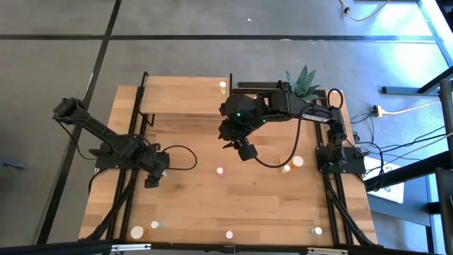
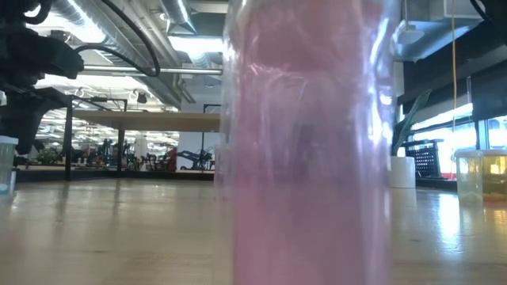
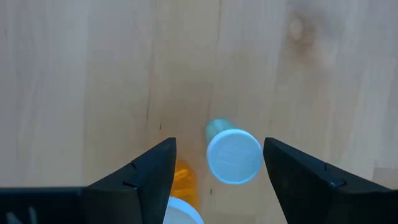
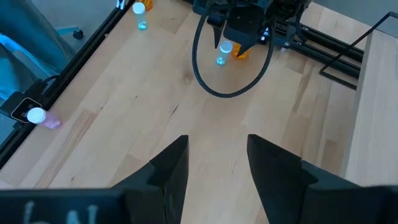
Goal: Pick and place medicine bottles onto shelf by color
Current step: Put the top blue pill bottle on the shelf
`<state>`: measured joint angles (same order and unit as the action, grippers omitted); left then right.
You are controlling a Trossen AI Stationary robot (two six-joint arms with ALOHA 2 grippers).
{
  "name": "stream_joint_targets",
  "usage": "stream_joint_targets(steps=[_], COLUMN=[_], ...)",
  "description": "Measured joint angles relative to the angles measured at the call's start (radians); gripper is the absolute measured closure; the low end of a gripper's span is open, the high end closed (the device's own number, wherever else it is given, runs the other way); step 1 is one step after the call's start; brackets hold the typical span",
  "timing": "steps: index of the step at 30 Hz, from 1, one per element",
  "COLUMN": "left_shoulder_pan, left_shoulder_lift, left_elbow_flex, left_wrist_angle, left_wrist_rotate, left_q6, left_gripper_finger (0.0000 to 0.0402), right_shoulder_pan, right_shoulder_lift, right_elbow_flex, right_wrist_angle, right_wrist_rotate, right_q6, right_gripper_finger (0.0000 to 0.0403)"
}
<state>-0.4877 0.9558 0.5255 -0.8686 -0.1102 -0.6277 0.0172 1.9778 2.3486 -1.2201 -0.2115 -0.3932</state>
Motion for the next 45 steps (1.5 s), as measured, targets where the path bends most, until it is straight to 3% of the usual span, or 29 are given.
stream_joint_targets(steps=[14,31,45], left_shoulder_pan=[0.000,0.000,0.001], left_shoulder_lift=[0.000,0.000,0.000], left_elbow_flex=[0.000,0.001,0.001], left_wrist_angle=[0.000,0.000,-0.002], left_wrist_rotate=[-0.003,-0.007,-0.036], left_q6=[-0.008,-0.091,-0.152], left_gripper_finger=[0.0197,0.0301,0.0308], right_shoulder_pan=[0.000,0.000,0.000], right_shoulder_lift=[0.000,0.000,0.000], right_elbow_flex=[0.000,0.000,0.000], right_wrist_angle=[0.000,0.000,0.000], right_wrist_rotate=[0.000,0.000,0.000], right_q6=[0.000,0.000,0.000], right_gripper_finger=[0.0237,0.0237,0.0237])
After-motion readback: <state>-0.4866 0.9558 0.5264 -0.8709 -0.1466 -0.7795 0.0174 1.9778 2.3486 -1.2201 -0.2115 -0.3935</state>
